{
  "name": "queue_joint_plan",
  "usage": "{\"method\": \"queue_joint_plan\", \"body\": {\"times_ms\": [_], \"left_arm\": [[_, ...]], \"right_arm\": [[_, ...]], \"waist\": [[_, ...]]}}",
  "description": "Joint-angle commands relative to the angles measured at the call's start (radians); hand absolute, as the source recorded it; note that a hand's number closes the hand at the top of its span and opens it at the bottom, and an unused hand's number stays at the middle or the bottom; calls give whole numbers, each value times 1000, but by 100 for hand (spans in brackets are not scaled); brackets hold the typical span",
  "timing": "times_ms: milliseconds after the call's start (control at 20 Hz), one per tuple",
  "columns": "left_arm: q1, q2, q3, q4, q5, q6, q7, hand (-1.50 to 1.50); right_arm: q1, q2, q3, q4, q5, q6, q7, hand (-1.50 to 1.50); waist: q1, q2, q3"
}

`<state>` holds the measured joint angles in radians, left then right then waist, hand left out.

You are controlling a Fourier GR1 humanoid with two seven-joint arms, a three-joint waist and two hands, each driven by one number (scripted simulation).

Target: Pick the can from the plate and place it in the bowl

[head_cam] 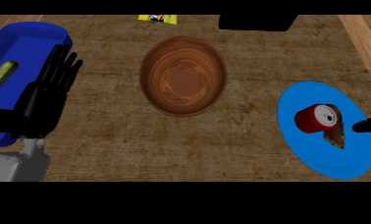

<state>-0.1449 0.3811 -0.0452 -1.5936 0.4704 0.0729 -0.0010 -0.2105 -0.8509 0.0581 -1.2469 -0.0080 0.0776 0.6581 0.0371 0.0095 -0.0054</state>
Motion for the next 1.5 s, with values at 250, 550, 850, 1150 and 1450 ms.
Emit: {"method": "queue_joint_plan", "body": {"times_ms": [250, 550, 850, 1150, 1450], "left_arm": [[36, -7, 15, -10, -8, -7, -9, 0], [-23, -37, 34, 60, -20, -27, -15, 0], [39, -24, 67, 17, -34, -46, -20, 0], [70, -74, 45, 13, -59, -56, -38, 0], [-27, -83, 57, 7, -86, -23, 45, 0]], "right_arm": [[-265, -28, 45, -7, -270, 444, 444, -150], [-362, 73, 87, 89, -211, 367, 463, -150], [-226, 68, 62, -120, -276, 318, 551, -150], [-223, 117, 106, -90, -111, 226, 481, -150], [-31, 119, 68, -283, -39, 215, 432, -150]], "waist": [[-15, -11, 4], [-25, -8, 5], [-46, -15, 4], [-34, -11, 5], [-45, -11, 5]]}}
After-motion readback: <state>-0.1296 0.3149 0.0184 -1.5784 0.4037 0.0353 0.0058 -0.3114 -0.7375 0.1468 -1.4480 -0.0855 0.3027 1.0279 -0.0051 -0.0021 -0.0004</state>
